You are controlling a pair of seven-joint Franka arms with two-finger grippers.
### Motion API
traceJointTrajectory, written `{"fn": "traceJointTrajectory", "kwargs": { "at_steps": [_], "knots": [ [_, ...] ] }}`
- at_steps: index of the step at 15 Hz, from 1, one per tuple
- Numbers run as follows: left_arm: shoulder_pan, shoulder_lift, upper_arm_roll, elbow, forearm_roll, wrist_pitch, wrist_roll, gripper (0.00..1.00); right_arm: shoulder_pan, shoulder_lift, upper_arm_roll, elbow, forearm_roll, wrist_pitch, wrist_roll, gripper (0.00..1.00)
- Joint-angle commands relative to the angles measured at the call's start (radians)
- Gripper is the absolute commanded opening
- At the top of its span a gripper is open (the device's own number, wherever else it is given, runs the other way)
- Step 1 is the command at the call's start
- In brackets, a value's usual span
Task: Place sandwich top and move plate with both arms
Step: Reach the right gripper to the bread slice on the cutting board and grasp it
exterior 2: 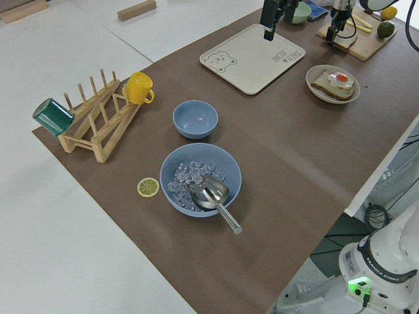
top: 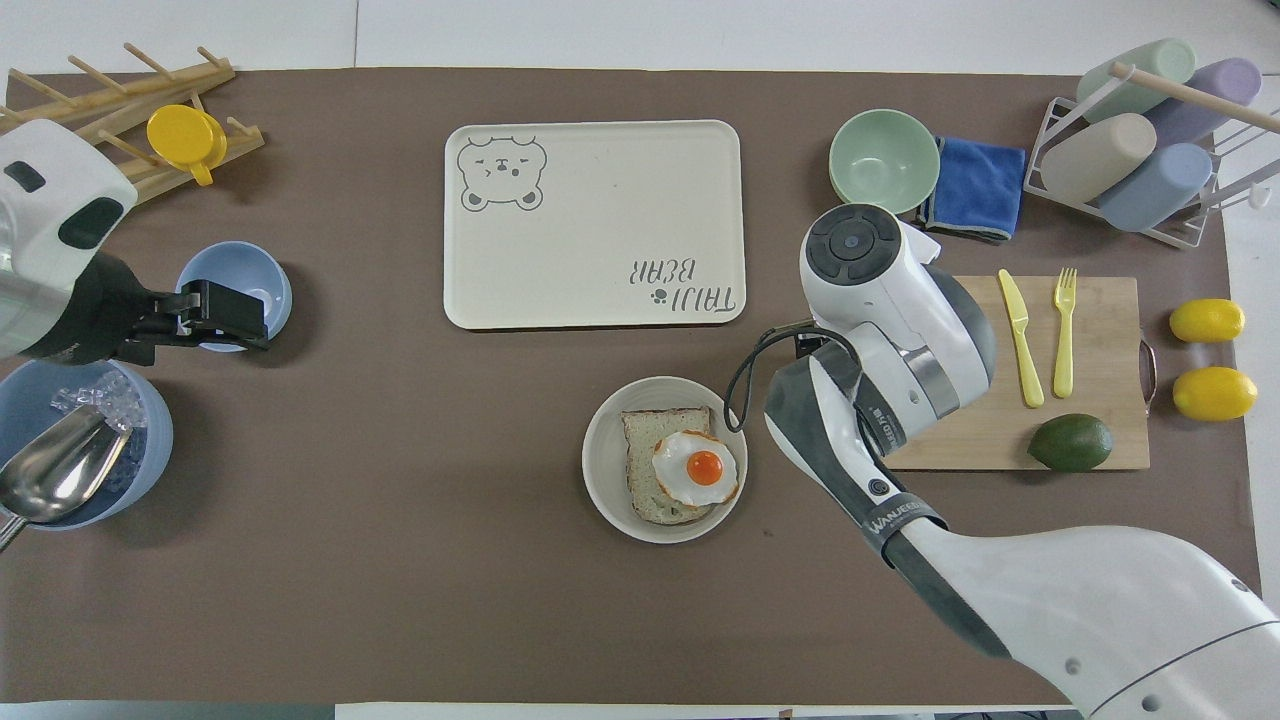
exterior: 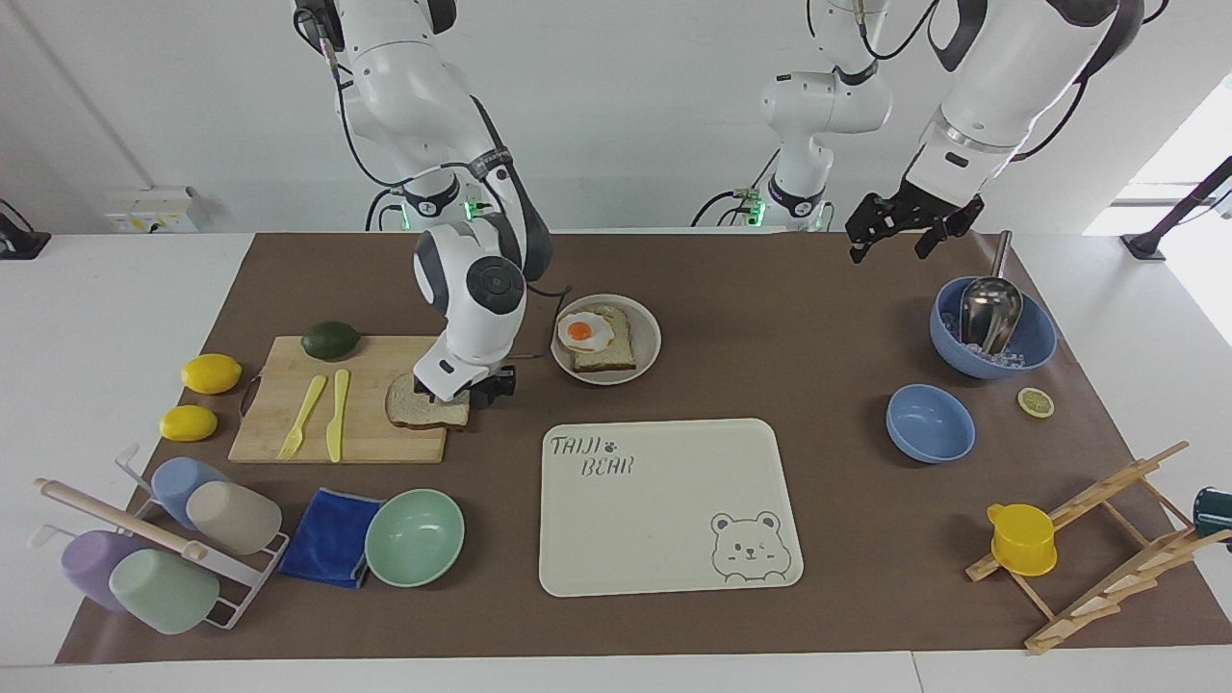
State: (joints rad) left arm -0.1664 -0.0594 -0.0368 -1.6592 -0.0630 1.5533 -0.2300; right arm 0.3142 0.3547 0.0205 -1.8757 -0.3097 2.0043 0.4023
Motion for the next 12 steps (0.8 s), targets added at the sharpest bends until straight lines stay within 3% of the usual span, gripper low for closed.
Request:
{"fn": "traceJointTrajectory", "kwargs": {
  "at_steps": [1,8,12],
  "knots": [
    [0.007,-0.013,-0.002,-0.016,-0.009,0.016,0.001,1.0,-0.012,-0.043,0.012,-0.066,-0.037,0.03,0.012,0.92],
    [0.007,-0.013,0.0,-0.014,-0.009,0.017,0.003,1.0,-0.014,-0.059,0.012,-0.111,-0.039,0.042,0.001,0.84],
    [0.008,-0.013,0.002,-0.016,-0.009,0.019,0.009,1.0,-0.014,-0.066,0.012,-0.135,-0.066,0.045,-0.007,0.71]
  ]
}}
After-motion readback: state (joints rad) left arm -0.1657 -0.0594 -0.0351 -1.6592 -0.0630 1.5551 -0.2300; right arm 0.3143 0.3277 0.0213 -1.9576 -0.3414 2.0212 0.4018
